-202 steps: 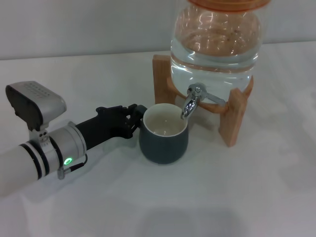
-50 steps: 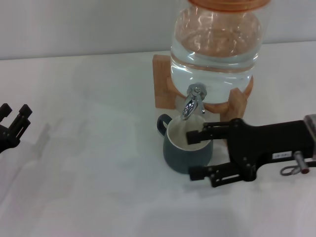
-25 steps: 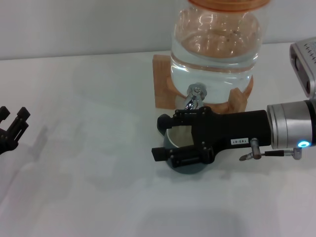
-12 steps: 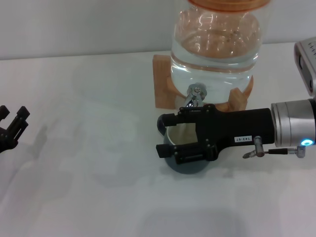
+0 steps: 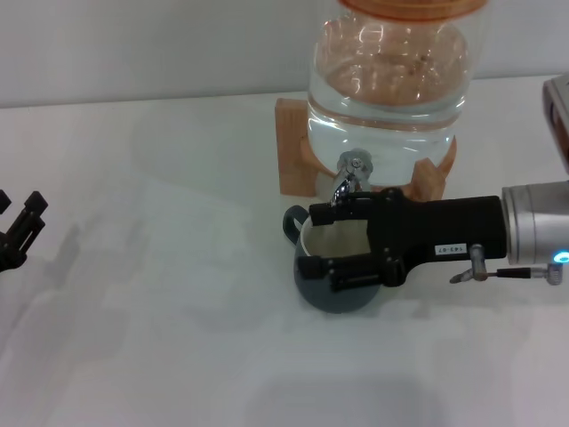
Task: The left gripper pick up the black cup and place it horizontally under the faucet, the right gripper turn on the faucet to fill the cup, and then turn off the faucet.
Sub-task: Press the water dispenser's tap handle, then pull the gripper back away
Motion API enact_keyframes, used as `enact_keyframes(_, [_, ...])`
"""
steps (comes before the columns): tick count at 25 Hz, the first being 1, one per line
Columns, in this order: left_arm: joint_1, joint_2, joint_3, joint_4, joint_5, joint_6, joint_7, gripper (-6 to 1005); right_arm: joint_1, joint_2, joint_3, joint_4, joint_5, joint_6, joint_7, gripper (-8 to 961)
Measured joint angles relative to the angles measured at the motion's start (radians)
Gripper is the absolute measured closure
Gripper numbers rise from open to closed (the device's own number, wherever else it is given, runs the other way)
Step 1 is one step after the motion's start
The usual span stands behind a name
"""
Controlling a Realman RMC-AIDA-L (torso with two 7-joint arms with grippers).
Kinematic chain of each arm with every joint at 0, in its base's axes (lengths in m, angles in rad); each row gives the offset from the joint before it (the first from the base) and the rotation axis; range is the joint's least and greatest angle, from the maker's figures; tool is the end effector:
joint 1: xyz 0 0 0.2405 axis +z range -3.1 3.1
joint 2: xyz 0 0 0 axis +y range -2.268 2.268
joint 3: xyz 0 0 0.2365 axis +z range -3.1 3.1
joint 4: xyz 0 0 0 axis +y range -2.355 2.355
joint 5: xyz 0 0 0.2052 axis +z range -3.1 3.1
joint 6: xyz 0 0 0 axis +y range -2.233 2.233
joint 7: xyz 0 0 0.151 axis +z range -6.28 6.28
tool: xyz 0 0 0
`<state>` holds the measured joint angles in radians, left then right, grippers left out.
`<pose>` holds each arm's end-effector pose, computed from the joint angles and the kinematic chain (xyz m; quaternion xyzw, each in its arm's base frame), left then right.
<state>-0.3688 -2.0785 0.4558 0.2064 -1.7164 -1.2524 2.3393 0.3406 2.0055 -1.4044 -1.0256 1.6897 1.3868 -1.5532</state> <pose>-0.3344 0.2999 0.0095 -0.7530 -0.3213 -0.3404 0.4624 0.1718 0.3046 -0.0042 -0.9466 0.1522 0.2745 0.0732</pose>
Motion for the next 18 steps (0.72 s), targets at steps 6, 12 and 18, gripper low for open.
enact_keyframes(6, [0.003,0.0,0.003,0.008,0.0,-0.007,0.0,434,-0.014,-0.001,0.032,0.001,-0.001,0.0,0.0,159])
enact_keyframes(12, [0.004,0.001,0.002,0.012,0.0,-0.01,0.0,433,-0.028,-0.003,0.054,-0.001,-0.015,0.004,0.0,159])
enact_keyframes(18, [0.006,0.002,0.003,0.031,0.001,-0.017,-0.005,433,-0.029,0.0,0.079,0.002,-0.021,0.004,0.002,159])
